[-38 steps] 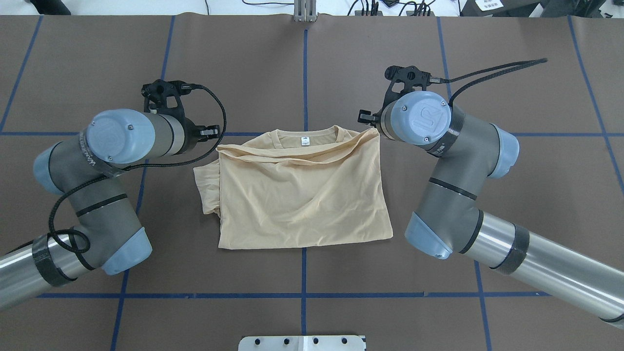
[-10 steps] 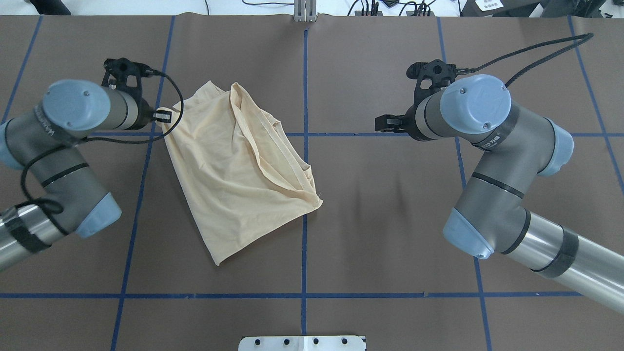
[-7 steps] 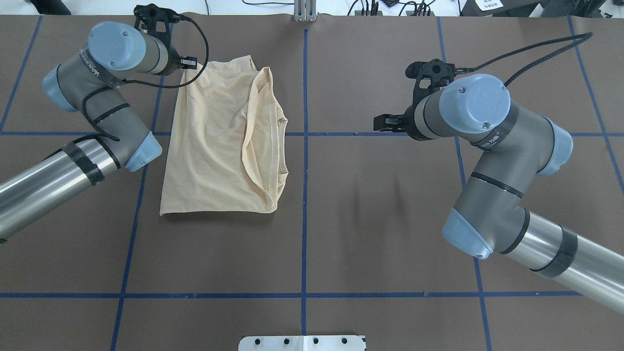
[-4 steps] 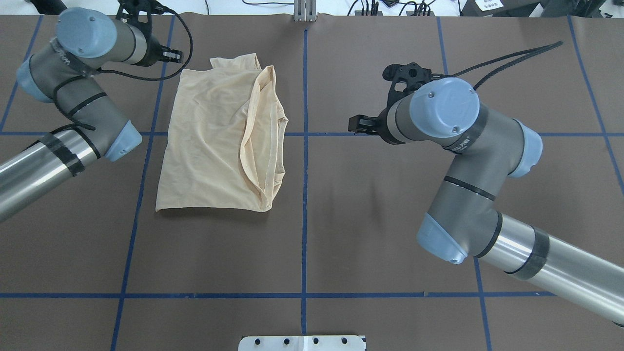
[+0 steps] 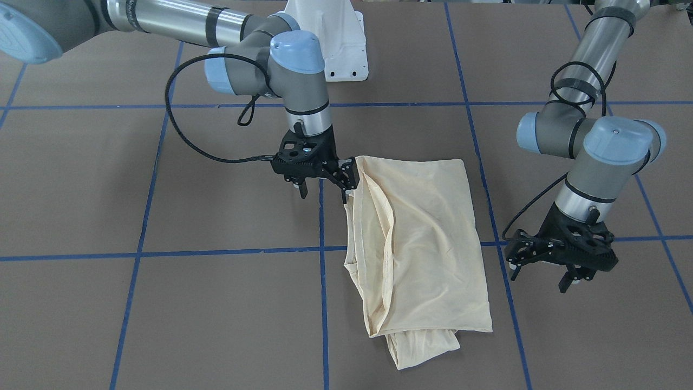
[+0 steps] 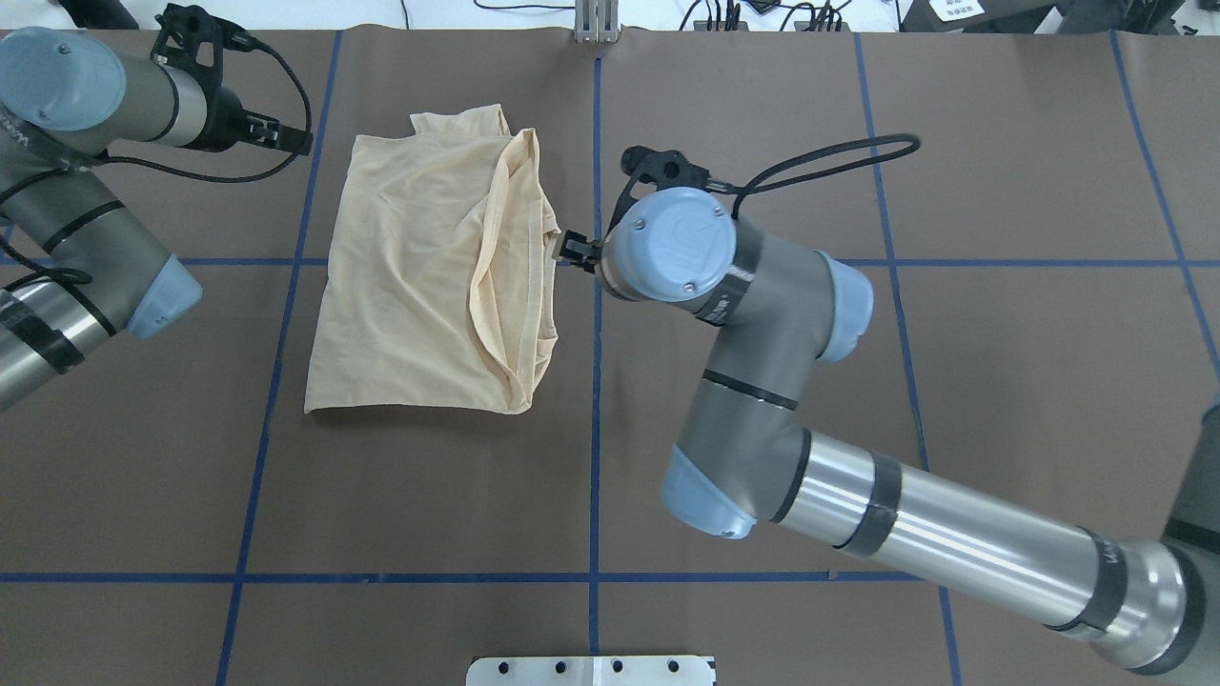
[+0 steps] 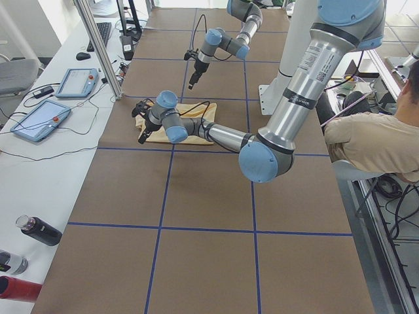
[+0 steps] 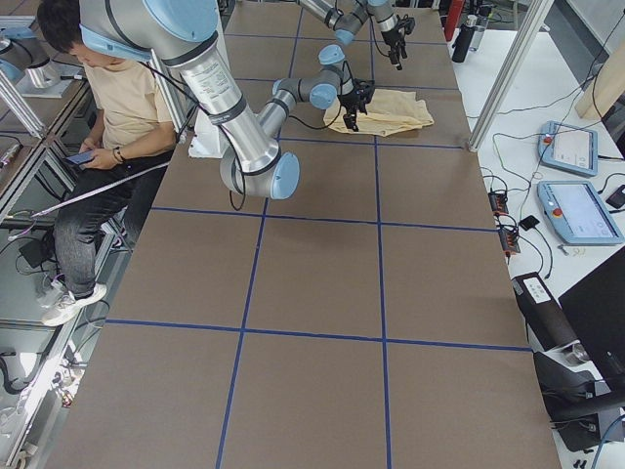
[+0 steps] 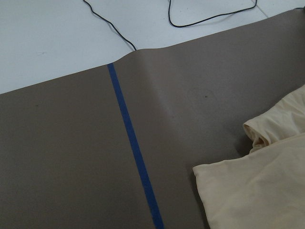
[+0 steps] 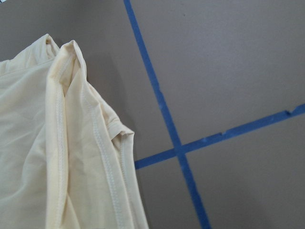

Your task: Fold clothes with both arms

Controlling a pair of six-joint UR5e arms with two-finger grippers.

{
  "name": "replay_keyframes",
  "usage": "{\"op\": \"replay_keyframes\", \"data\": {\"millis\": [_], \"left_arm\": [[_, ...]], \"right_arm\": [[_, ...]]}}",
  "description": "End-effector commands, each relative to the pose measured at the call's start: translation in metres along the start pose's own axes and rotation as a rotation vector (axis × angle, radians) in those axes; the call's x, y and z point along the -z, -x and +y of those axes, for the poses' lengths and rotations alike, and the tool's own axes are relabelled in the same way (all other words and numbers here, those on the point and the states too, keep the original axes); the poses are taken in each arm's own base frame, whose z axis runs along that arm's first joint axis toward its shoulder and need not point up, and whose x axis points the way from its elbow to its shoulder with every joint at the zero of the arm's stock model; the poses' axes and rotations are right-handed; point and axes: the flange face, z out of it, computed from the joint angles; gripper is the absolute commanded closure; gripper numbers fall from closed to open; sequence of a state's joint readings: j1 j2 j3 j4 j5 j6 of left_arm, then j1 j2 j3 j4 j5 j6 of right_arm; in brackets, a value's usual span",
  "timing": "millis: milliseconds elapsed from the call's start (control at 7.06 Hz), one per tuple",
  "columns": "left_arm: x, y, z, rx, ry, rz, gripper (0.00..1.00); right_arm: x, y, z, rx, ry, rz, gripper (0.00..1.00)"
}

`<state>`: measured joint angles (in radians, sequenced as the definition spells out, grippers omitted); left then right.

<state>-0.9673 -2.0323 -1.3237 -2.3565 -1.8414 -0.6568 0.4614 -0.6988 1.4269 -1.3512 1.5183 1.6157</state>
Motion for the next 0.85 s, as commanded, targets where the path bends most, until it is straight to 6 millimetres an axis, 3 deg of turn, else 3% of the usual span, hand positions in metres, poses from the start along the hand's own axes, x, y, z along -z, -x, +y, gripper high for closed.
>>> {"op": "replay_keyframes", "data": {"millis": [0, 142, 708], "left_arm": [[0.001, 0.001, 0.001, 0.001, -0.001, 0.001, 0.00], [0.001, 0.000, 0.001, 0.002, -0.001, 0.003, 0.00], [0.000, 0.002, 0.004, 0.005, 0.003, -0.001, 0.00]], "right_arm": [[-0.026, 0.048, 0.050, -0.012, -0.023, 0.042, 0.11], [-0.036, 0.045, 0.058, 0.006, -0.032, 0.057, 0.22], [-0.054, 0.033, 0.065, 0.060, -0.040, 0.101, 0.31]]}}
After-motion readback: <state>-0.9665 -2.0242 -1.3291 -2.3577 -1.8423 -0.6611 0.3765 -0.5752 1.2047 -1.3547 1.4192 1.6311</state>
